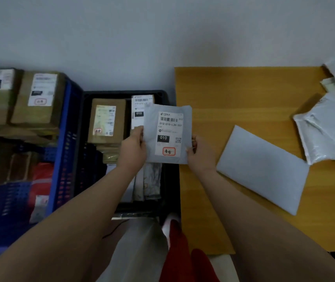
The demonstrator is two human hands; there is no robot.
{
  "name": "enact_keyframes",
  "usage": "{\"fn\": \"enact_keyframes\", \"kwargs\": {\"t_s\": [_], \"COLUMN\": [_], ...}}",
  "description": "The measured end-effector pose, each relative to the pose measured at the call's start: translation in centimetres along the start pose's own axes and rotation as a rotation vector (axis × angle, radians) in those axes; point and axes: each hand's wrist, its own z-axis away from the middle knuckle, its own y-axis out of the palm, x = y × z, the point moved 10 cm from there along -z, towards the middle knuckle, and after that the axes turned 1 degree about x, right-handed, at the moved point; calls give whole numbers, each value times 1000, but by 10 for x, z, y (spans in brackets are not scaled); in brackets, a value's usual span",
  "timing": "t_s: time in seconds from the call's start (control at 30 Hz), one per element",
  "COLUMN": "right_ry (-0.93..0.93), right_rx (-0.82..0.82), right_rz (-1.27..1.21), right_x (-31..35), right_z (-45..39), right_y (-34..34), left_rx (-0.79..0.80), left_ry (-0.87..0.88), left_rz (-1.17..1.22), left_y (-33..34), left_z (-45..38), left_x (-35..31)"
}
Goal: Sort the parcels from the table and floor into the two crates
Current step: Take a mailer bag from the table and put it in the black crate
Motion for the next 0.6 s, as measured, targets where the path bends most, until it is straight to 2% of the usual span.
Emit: {"fn": "enact_keyframes", "kwargs": {"t_s": [0.13,0.33,0.43,0.6], "right_ry": [-55,-121,-99,-82], "right_rx": [129,337,432,652], "right_rz": [52,362,457,634], "right_x": [22,16,-9,-52], "right_z": [8,32,36,39], "right_y": [71,173,217,284], "left_rx": [-16,15,111,377], "left_ry": [-128,-271,-363,-435], "left_rz": [0,-124,-169,-294], "left_y": [-35,-48,-33,15], "left_z": [24,58,70,79], "left_x": [62,149,190,247]}}
